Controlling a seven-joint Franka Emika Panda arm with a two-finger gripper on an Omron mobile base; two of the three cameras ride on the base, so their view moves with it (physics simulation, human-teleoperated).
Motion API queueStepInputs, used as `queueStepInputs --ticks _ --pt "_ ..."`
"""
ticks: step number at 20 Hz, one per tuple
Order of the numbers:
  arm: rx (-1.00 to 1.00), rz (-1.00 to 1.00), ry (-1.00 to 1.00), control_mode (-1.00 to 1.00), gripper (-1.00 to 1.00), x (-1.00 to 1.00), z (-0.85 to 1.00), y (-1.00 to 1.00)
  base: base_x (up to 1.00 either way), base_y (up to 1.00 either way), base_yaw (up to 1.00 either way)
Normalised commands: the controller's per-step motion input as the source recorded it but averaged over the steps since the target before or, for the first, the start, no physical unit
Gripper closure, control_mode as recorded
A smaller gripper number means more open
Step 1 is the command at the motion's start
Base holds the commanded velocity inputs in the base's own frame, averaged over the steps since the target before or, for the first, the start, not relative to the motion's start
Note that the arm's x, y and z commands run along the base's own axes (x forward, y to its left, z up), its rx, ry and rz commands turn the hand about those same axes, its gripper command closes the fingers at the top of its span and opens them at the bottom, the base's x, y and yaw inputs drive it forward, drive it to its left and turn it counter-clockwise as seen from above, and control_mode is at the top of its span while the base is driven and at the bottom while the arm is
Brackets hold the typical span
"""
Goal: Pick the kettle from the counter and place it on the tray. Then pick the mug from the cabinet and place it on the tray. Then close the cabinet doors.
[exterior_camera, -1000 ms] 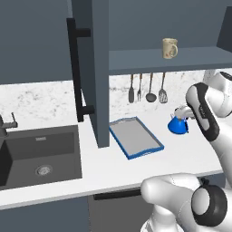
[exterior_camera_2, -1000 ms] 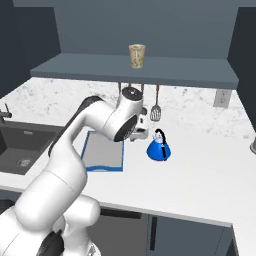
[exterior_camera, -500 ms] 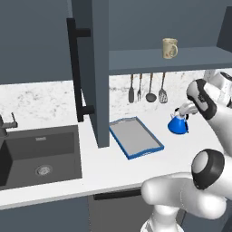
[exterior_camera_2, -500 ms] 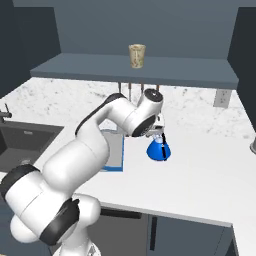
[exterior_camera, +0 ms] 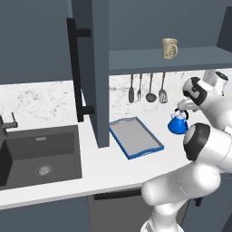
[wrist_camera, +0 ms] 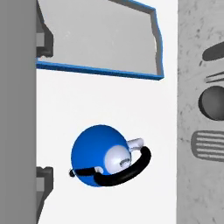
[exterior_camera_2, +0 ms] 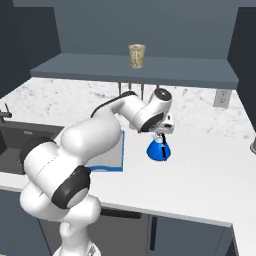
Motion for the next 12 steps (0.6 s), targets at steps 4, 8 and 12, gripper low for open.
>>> queueStepInputs --ticks 4,8,12 --pt "0.08 -0.05 -0.12 -1.00 -1.00 0.15 -0.29 -0.34 0.00 0.00 0.00" --pt "0.10 -0.01 -0.05 -1.00 -1.00 0.07 -0.19 -0.36 0.00 0.00 0.00" --pt "0.02 0.00 -0.03 -1.00 -1.00 0.20 -0.14 -0.34 0.00 0.00 0.00"
